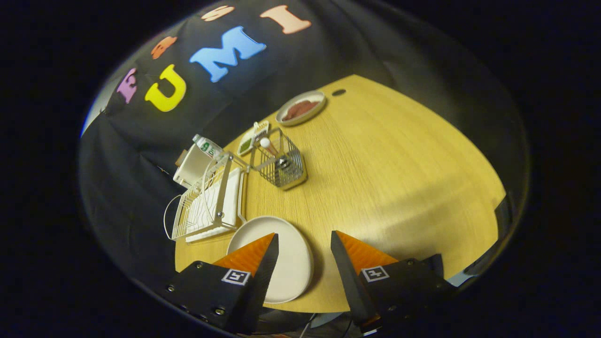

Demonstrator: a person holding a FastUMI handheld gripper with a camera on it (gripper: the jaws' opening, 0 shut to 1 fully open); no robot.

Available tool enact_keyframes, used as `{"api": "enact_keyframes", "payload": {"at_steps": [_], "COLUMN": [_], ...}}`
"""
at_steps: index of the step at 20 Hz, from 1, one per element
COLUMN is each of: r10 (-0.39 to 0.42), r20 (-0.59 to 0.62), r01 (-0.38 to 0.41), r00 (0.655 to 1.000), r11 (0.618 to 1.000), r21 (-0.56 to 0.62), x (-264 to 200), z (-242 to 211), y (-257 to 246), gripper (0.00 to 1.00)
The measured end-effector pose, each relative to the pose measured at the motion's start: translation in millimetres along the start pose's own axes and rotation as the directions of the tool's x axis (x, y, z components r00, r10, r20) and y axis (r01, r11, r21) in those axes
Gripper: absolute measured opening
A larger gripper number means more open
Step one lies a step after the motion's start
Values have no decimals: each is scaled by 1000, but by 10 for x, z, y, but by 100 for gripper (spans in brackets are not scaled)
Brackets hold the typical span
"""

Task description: Take the plate from the dish rack, then take the spoon from the basket and place it into the plate.

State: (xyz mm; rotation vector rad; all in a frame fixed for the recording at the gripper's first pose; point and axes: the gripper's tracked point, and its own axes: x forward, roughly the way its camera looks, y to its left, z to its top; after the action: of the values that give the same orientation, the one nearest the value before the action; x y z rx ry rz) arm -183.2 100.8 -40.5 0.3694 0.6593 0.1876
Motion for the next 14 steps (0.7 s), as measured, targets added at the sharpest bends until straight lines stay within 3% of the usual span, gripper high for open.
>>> {"api": "enact_keyframes", "payload": {"at_steps": [3, 6, 11, 14], "r10": [0, 38, 124, 148], "r20": [141, 246, 428, 524], "r01": [24, 25, 28, 95], "r00": [990, 969, 895, 839], "r11": [985, 968, 943, 907], "r21": [-172, -249, -331, -409], "x": [-83, -96, -85, -3], "z": [355, 634, 1048, 1200], "y": [-21, 118, 332, 361], "gripper": [71, 71, 71, 71]}}
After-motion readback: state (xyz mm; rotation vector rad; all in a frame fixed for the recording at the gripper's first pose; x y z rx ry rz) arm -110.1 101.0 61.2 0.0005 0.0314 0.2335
